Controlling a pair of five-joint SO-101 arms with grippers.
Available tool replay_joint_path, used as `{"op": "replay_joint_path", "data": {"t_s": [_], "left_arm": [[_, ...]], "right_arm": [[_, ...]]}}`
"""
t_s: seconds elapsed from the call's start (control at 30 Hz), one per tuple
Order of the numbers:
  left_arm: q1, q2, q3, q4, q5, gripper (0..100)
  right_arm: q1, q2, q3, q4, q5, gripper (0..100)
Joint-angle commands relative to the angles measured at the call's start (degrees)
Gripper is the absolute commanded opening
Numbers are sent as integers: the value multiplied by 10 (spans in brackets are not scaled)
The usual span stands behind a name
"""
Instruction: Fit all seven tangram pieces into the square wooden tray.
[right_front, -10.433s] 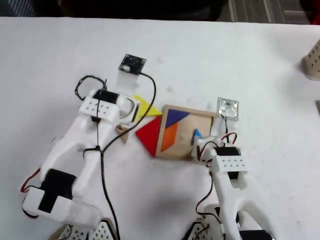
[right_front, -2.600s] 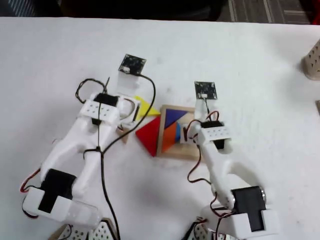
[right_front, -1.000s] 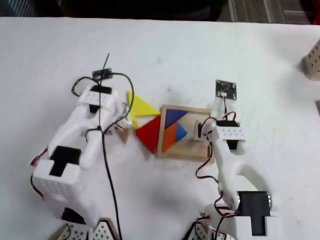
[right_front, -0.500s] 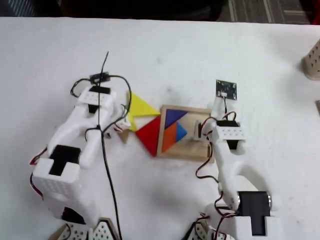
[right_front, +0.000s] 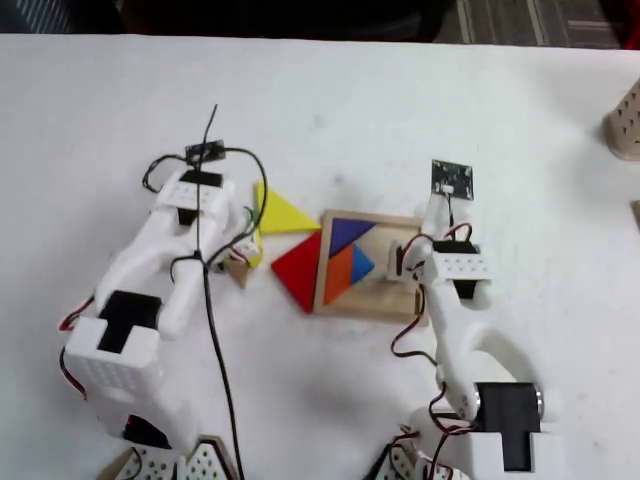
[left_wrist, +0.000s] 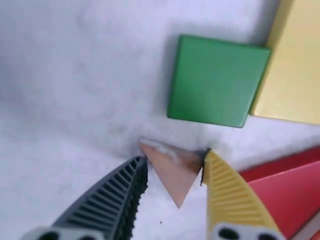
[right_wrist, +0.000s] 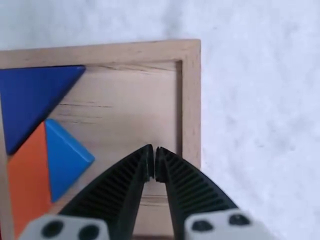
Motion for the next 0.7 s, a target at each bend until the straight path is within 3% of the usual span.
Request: {"op": "replay_joint_path", "data": {"t_s": [0.0,0.37,0.67], "left_arm": [[16,-3,-7,-4,-25,188],[47,-3,-9,-19,-200,193],[48,-55,18,-6,-211,301]], "right_arm": [[7,-15,-7,2,-5,16],[8,-15,-7,2,-5,17],[9,-15,-7,2,-5,17]]}}
